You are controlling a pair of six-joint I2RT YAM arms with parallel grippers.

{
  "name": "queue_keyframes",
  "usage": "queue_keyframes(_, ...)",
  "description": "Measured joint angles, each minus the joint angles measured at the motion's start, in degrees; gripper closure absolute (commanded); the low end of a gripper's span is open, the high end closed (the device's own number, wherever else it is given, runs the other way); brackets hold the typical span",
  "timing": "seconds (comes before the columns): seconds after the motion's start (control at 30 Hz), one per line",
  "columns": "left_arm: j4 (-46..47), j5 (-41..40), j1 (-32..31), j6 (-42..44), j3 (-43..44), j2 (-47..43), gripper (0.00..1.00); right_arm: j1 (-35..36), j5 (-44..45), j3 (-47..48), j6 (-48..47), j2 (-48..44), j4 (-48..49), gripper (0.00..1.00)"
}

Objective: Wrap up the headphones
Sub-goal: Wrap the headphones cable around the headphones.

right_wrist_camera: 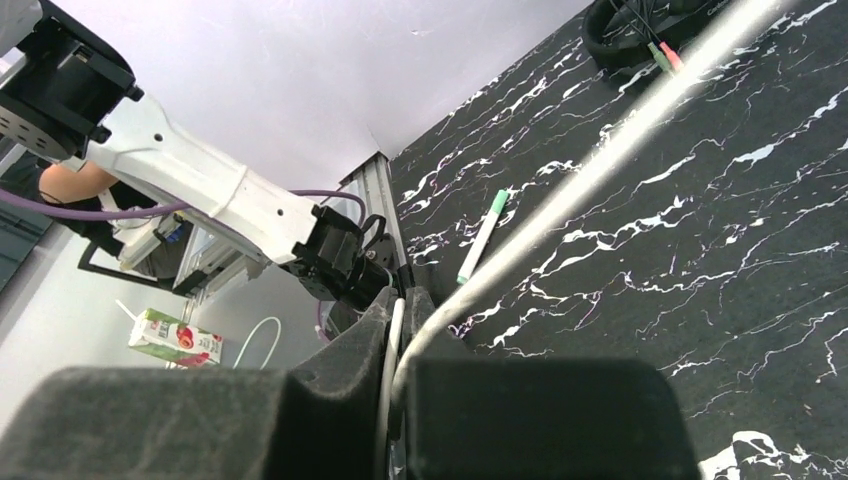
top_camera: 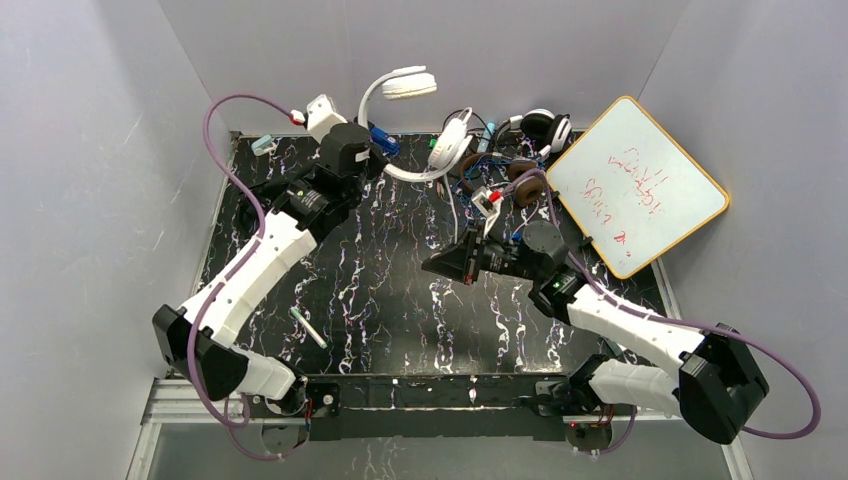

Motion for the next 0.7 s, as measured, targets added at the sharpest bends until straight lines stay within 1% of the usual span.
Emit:
queue_keyframes(0.13, -2.08, -10.75, 0.00, 14.10, 3.15, 3.85, 1.00, 0.33, -0.35, 7.96, -1.86, 0.92, -11.32, 0.96)
queue_keyframes(0.23, -2.40, -15.37, 0.11, 24.39, 3.69, 7.43, 1.00, 0.33, -1.07, 15.78, -4.52, 3.43, -19.67, 0.95)
queue_keyframes(0.33, -3.85, -15.89, 0.11, 33.18, 3.45, 10.60, 1.00, 0.33, -1.60, 21.92, -8.44, 5.60, -28.04, 0.92)
queue_keyframes(0.4, -4.68, -15.39, 0.09, 37.55, 2.78, 11.96, 1.00, 0.33, -2.03, 25.88, -11.37, 7.37, -33.68, 0.91)
queue_keyframes(0.47, -6.16, -14.84, 0.09, 39.47, 2.10, 12.66, 1.00, 0.33, -2.58, 30.91, -14.86, 10.14, -40.15, 0.90)
queue_keyframes(0.53, -8.13, -13.94, 0.24, 38.91, 2.08, 12.81, 1.00, 0.33, -2.93, 34.88, -17.77, 12.76, -45.33, 0.89)
queue_keyframes(0.63, -10.71, -10.67, 1.33, 36.26, 3.13, 12.85, 1.00, 0.33, -2.78, 36.35, -20.39, 14.60, -50.23, 0.84)
queue_keyframes(0.7, -11.93, -7.45, 2.43, 35.63, 4.24, 12.90, 1.00, 0.33, -1.90, 36.24, -21.33, 14.93, -53.16, 0.84)
